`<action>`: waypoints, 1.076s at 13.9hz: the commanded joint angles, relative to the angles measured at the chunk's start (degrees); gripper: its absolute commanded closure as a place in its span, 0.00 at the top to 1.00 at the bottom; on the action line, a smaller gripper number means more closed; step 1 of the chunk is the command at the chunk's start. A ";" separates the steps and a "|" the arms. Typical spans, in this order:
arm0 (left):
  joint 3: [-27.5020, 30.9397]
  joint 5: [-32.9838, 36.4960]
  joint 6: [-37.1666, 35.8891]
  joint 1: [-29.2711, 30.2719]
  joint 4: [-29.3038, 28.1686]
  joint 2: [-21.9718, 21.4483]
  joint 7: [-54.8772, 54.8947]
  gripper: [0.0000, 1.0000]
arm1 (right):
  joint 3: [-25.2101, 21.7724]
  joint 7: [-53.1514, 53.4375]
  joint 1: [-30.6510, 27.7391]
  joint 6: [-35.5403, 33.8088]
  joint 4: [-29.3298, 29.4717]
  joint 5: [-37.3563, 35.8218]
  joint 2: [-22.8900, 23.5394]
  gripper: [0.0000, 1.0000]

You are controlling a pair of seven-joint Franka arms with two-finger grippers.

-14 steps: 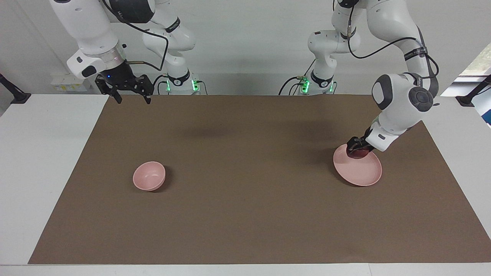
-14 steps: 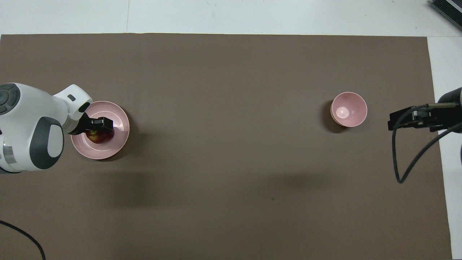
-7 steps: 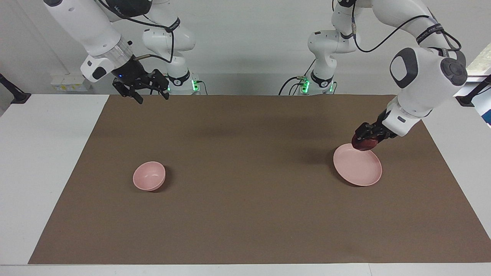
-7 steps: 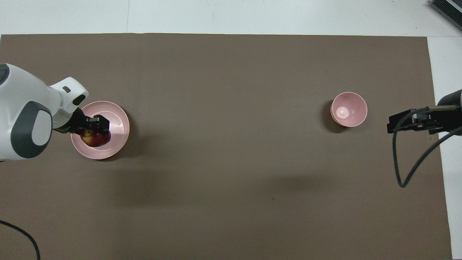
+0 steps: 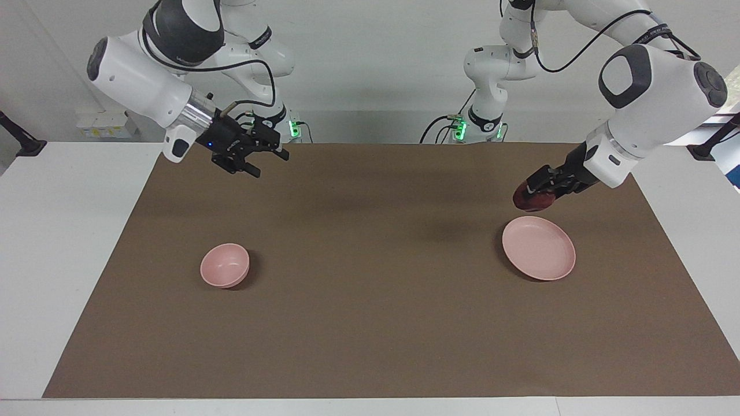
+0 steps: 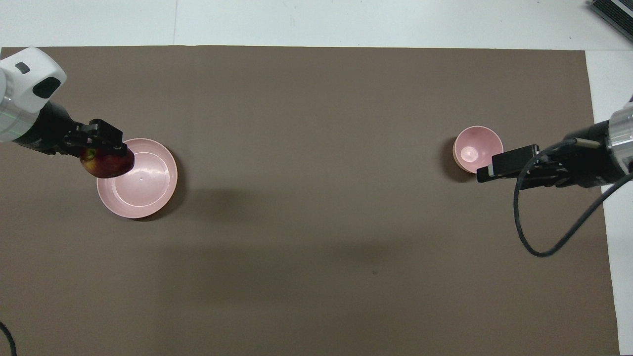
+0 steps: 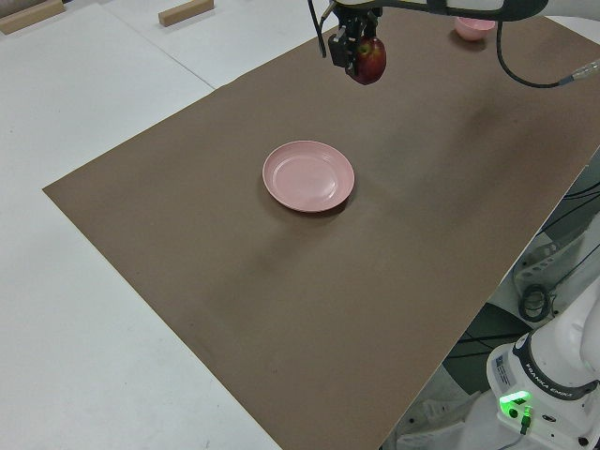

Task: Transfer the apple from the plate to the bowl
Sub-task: 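Lift the apple with the left gripper while the right gripper approaches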

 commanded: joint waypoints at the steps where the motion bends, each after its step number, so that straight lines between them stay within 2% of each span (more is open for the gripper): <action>1: 0.02 -7.55 -0.84 -0.89 -2.09 -1.45 -8.29 0.00 | 0.10 -13.63 0.95 6.01 -8.84 11.38 -2.16 1.00; 5: -1.29 -20.74 -0.84 -0.98 -5.61 -3.47 -15.68 0.00 | 0.10 -19.56 4.03 8.41 -10.97 19.30 -2.43 1.00; 8: -3.84 -28.83 -0.31 -1.59 -7.36 -3.65 -19.12 0.00 | 0.19 -31.30 6.31 10.52 -14.21 28.43 -2.95 1.00; 11: -4.64 -32.89 1.00 -4.74 -8.33 -3.65 -22.81 0.00 | 0.19 -40.80 6.67 9.12 -15.36 30.39 -4.27 1.00; 15: -6.30 -39.48 6.35 -7.30 -10.36 -4.53 -23.16 0.00 | 0.19 -42.51 6.58 2.36 -20.19 40.32 -7.69 1.00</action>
